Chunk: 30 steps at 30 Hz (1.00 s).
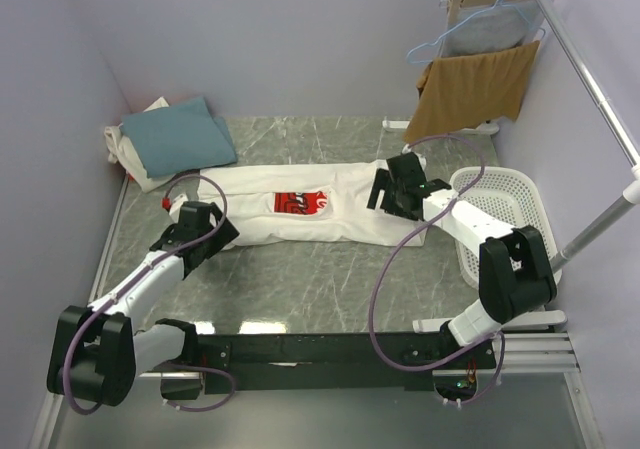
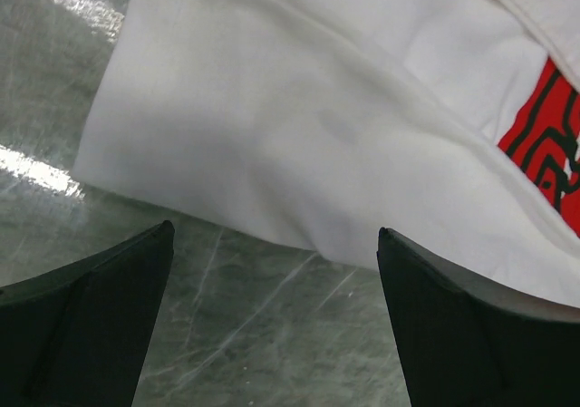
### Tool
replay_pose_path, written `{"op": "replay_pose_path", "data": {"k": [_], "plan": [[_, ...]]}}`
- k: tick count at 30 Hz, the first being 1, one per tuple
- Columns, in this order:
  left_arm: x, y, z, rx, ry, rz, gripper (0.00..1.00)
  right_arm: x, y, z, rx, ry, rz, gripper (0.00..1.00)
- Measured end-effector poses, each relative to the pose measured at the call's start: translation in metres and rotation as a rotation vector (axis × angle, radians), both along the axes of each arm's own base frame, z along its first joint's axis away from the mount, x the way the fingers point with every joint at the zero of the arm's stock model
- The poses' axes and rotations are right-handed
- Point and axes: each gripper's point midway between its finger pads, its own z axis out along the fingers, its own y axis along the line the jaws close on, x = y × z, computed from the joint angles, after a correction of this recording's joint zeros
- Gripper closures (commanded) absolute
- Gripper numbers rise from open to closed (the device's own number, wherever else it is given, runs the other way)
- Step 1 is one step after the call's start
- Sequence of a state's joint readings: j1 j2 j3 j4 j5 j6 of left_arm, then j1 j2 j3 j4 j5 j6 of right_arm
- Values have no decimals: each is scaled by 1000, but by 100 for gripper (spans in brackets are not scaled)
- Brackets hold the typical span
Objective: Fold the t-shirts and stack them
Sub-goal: Fold the other side of the tshirt into a rectangle
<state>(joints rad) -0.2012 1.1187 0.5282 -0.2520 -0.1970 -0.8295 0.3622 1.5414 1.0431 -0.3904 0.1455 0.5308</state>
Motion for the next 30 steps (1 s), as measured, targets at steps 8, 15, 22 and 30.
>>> {"op": "replay_pose_path", "data": {"k": [8,15,22,30], "plan": [[5,5,-2,18,-38,28,0,-18,3,-41,3,103,30,11],[19,10,-2,46,-67,45,1,-23,-3,-72,-41,180,17,13],[25,19,-23,60,-7,49,1,-25,-11,-73,-76,175,-12,10],[51,22,-24,67,17,25,1,-38,-32,-75,-172,224,-50,5]]}}
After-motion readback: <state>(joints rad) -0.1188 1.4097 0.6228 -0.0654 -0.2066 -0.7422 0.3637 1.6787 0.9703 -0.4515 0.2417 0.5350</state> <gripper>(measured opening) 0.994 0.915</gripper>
